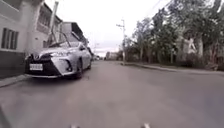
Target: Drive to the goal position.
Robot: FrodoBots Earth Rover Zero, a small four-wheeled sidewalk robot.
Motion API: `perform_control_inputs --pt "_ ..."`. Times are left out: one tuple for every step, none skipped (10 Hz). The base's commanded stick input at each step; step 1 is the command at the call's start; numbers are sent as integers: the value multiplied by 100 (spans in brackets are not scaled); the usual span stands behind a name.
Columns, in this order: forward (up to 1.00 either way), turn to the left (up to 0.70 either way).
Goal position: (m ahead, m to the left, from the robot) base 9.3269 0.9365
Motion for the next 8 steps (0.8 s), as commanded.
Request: perform_control_inputs --pt "85 0" --pt "85 0" --pt "85 0" --pt "85 0" --pt "85 0" --pt "85 0" --pt "85 0" --pt "85 0"
